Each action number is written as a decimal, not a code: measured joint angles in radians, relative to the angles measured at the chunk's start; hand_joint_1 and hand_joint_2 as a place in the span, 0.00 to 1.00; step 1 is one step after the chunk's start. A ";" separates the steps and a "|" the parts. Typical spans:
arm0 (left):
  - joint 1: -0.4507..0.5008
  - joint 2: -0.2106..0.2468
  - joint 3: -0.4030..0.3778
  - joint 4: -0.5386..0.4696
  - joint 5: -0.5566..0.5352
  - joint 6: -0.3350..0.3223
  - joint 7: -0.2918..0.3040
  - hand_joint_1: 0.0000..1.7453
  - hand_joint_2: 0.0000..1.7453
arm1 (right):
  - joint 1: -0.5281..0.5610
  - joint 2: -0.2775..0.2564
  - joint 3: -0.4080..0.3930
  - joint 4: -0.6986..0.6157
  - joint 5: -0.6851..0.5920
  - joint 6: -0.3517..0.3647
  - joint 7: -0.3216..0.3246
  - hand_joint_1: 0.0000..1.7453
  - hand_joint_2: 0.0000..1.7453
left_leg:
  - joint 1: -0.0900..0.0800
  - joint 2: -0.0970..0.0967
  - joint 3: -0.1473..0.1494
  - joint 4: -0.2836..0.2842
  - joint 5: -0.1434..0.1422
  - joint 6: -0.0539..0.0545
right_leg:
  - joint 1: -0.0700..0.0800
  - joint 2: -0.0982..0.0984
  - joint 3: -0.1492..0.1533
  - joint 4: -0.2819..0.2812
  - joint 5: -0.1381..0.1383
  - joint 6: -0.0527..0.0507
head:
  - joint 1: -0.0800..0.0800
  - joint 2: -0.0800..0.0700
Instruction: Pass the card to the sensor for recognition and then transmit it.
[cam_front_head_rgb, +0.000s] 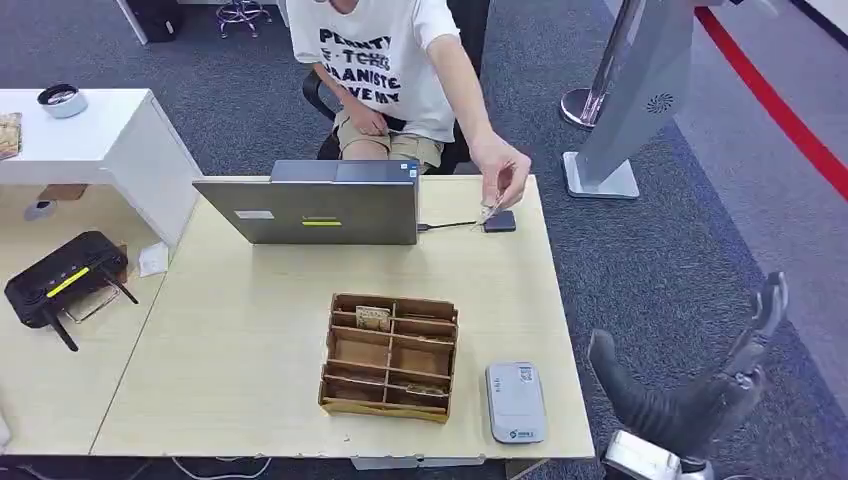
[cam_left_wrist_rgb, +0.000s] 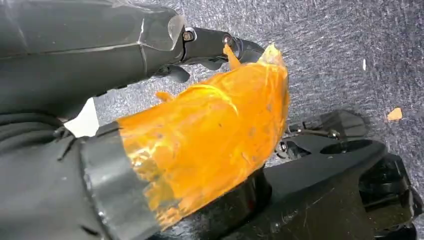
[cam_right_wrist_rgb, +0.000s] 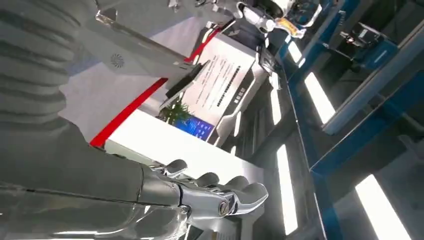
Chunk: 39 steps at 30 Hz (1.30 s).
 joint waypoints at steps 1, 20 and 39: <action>0.000 0.000 0.000 0.000 0.000 0.000 0.000 0.00 0.00 | -0.001 -0.002 0.001 0.000 0.000 0.000 0.000 0.00 1.00 | 0.000 0.000 0.000 0.000 0.000 0.000 | 0.000 0.000 0.000 0.000 0.000 0.000 | 0.000 0.000; -0.006 0.000 -0.002 0.000 -0.047 -0.029 0.006 0.00 0.00 | -0.194 -0.118 0.129 0.125 0.288 0.000 0.126 0.00 1.00 | 0.000 0.000 0.000 0.000 0.001 0.000 | 0.000 0.000 0.000 0.000 0.001 -0.001 | 0.000 0.000; -0.011 0.000 -0.002 0.000 -0.047 -0.030 0.008 0.00 0.00 | -0.210 -0.142 0.146 0.153 0.290 0.000 0.126 0.00 1.00 | 0.000 0.000 0.000 0.000 0.001 0.000 | 0.000 0.000 0.000 0.000 0.001 -0.001 | 0.000 0.000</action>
